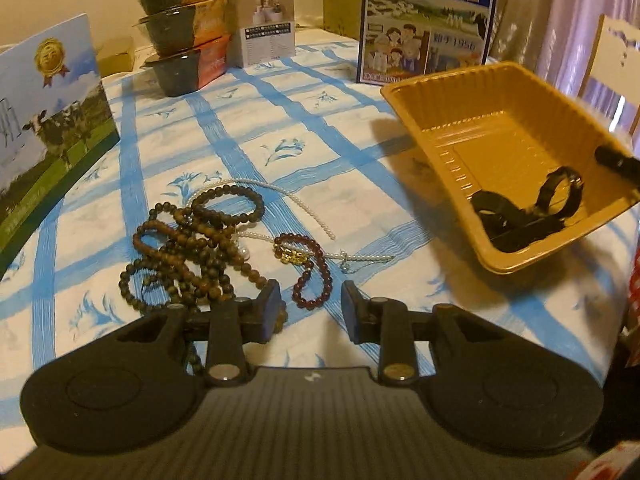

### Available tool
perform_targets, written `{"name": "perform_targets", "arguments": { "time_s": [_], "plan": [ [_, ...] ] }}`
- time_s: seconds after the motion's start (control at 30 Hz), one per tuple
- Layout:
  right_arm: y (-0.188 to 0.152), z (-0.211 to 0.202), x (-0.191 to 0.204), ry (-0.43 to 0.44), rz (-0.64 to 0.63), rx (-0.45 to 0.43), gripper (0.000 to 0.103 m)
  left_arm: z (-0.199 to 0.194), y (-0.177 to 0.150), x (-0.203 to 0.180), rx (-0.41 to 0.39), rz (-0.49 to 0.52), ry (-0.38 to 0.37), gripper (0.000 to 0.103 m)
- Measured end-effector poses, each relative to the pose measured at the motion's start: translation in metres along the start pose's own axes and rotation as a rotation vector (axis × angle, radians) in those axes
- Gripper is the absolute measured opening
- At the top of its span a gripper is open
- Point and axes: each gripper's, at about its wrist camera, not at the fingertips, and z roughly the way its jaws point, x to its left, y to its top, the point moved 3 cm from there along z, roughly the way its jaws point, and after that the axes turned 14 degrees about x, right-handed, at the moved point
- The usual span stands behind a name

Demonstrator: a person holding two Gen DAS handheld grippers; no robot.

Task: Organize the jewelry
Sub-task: 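Place the silver-faced watch into the orange tray with the left tool, then grasp the red bead bracelet with the left tool and lift toward the tray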

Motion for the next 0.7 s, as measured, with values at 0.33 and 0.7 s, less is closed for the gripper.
{"name": "perform_targets", "arguments": {
  "time_s": [0.33, 0.7],
  "plan": [
    [-0.001, 0.0, 0.0, 0.0, 0.002, 0.001, 0.007, 0.029, 0.019, 0.011, 0.053, 0.021, 0.014, 0.018],
    [-0.002, 0.0, -0.001, 0.0, 0.001, 0.001, 0.007, 0.037, 0.019, 0.003, 0.089, 0.076, 0.008, 0.013]
  ]
}}
